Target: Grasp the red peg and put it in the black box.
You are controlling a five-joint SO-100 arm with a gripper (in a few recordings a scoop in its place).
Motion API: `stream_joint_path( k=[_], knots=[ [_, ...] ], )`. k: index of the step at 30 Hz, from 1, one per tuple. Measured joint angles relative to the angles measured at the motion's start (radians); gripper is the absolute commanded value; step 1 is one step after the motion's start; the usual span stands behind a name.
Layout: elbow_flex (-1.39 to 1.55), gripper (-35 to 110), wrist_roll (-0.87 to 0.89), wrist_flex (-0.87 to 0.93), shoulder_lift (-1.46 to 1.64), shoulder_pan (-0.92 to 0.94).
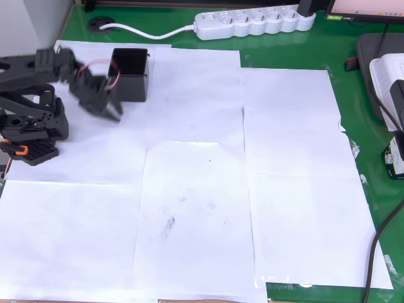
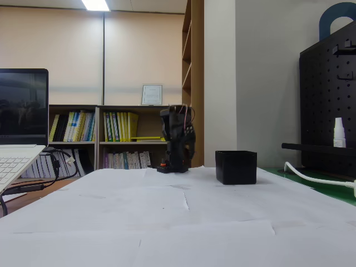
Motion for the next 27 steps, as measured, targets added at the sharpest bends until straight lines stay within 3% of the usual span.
stream_joint_path(
  k=[7, 13, 27],
  knots=[
    [-0.077, 0, -0.135, 0.181, -0.183, 0.005],
    [-0.195, 0, -0.235, 0.186, -0.318, 0.018],
    [-0.215, 0, -0.275, 0.192, -0.359, 0.049]
  ],
)
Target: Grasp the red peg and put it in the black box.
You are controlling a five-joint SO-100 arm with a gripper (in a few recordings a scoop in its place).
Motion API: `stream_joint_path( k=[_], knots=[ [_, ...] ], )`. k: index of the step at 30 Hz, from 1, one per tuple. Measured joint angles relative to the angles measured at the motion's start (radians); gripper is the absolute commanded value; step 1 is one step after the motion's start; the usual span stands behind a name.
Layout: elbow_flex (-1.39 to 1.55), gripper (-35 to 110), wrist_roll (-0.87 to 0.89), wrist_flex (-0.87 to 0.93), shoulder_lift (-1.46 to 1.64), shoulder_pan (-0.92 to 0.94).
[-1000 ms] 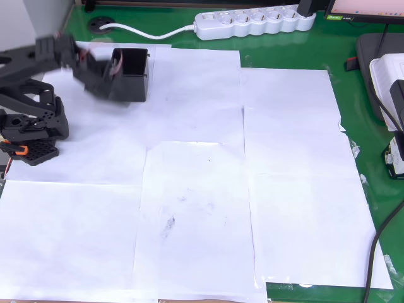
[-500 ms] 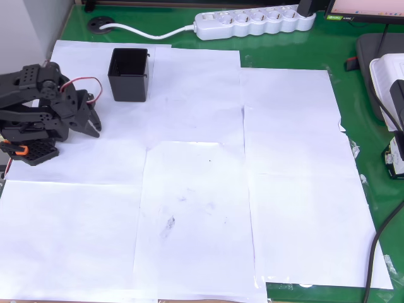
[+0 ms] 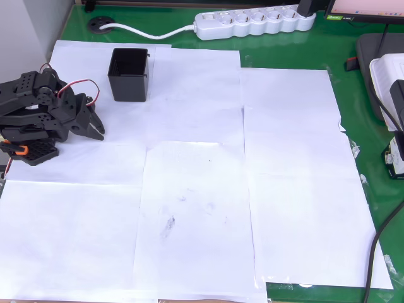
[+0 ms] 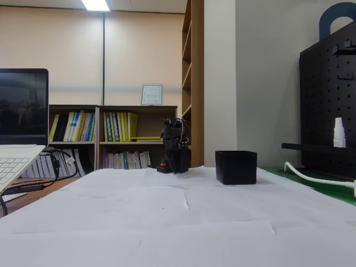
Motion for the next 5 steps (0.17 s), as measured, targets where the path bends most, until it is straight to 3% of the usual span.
stream_joint_path(
  k=[5],
  knots=[
    [0.000, 0, 0.000, 0.000, 0.000, 0.000]
  ],
)
